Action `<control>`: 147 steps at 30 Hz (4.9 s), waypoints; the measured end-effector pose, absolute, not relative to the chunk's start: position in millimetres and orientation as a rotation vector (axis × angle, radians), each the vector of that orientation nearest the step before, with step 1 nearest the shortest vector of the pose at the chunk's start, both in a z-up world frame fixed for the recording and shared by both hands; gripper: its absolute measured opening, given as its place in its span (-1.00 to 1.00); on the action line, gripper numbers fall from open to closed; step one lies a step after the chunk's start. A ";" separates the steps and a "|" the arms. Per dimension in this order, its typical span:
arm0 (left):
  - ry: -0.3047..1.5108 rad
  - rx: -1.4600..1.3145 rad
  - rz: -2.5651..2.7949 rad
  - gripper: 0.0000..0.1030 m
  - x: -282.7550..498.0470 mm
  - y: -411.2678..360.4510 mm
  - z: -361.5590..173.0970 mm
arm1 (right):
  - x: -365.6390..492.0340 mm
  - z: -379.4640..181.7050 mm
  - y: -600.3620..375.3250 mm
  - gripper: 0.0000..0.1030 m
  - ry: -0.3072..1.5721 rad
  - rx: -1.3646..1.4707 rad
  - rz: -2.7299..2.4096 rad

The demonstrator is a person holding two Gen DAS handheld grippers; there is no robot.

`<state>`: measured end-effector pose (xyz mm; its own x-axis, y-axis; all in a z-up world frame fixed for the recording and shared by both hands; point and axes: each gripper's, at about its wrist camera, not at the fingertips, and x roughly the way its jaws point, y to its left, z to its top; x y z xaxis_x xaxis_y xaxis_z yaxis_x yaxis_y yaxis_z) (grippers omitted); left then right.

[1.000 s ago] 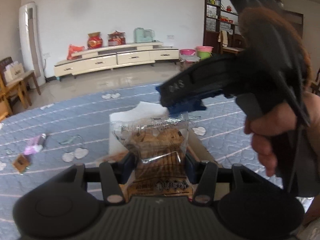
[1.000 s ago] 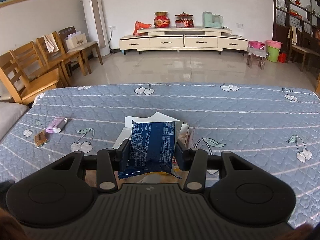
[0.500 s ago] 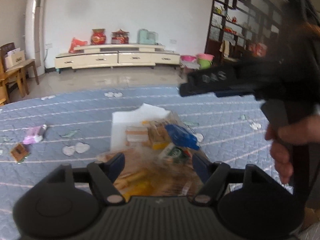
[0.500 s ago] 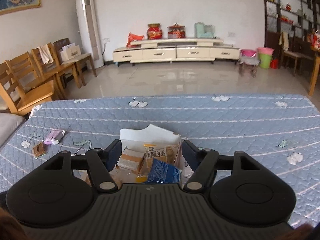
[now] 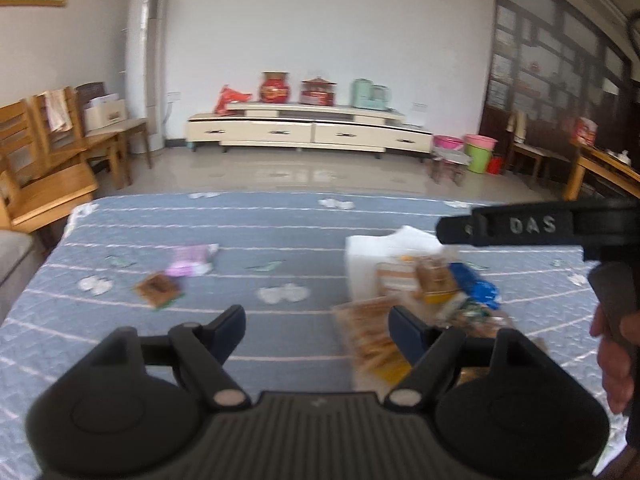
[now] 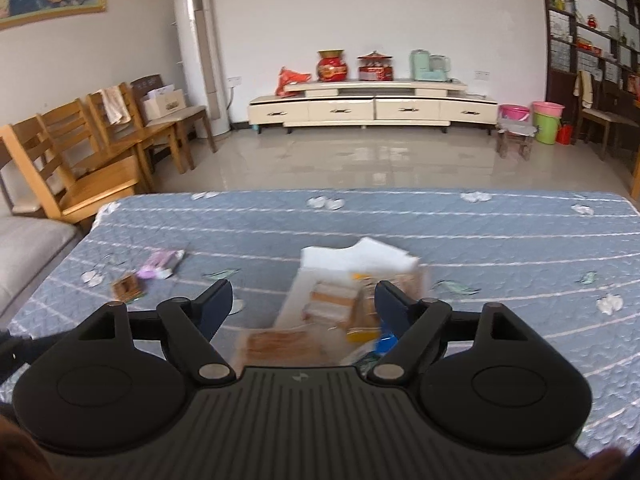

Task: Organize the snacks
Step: 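Open the left tool over the paper while the right tool releases the blue pack there, then grasp the small brown square cake with the left tool while the right tool grasps the purple pack, then carry the brown cake with the left tool while the right tool carries the purple pack to the paper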

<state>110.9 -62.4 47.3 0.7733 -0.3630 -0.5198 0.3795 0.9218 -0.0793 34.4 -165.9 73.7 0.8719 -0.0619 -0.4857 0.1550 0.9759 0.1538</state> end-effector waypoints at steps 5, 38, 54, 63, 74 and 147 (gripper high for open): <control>0.558 0.023 -0.327 0.56 123.7 -34.3 41.6 | 47.3 71.4 -144.7 0.90 0.507 0.188 -0.073; 0.787 -0.048 -0.057 0.03 332.8 -0.3 -56.8 | 109.2 37.5 -82.4 0.93 0.531 0.123 0.081; 0.656 -0.073 -0.099 -0.20 250.0 53.8 -36.7 | 215.6 1.7 -41.2 0.96 0.660 0.155 0.085; 0.596 -0.119 -0.081 -0.20 240.1 73.0 -26.0 | 318.2 -32.2 -18.1 1.00 0.731 0.199 -0.026; 0.580 -0.107 -0.059 -0.20 235.8 72.0 -18.4 | 308.0 -28.4 -15.3 0.12 0.707 0.098 -0.016; 0.553 0.114 -0.460 -0.20 110.3 -151.7 47.5 | 2.4 32.1 -260.8 0.12 0.469 0.185 -0.229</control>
